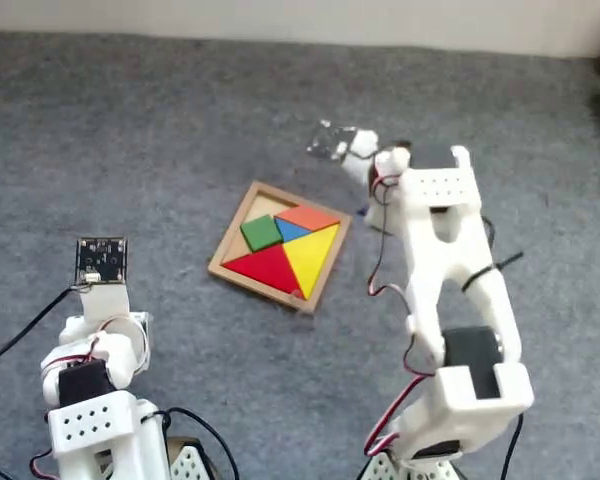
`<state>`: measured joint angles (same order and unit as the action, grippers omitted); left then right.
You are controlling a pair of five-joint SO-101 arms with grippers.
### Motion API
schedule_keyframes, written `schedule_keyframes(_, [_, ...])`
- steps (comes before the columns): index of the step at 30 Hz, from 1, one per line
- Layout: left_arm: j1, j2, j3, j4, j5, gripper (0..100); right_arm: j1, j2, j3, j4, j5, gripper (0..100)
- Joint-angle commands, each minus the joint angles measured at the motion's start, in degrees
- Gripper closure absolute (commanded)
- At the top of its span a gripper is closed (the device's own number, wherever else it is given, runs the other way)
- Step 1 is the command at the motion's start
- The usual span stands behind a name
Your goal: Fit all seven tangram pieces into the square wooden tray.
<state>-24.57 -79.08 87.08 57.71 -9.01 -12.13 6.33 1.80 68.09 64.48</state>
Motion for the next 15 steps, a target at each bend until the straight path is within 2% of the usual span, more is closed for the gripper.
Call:
schedule_keyframes(1, [-0.75, -0.57, -0.22, -0.88, 0.00, 84, -6.20, -4.35, -1.63, -1.10, 0.44, 89.3])
schedule_keyframes(8, [-0.75, -0.57, -0.22, -0.88, 0.00, 84, -16.04, -1.10, -1.45, -12.79, 0.44, 89.3])
schedule_keyframes(15, [-0.75, -0.57, -0.22, -0.88, 0.00, 84, -20.97, 5.58, -1.54, -22.29, 0.44, 89.3])
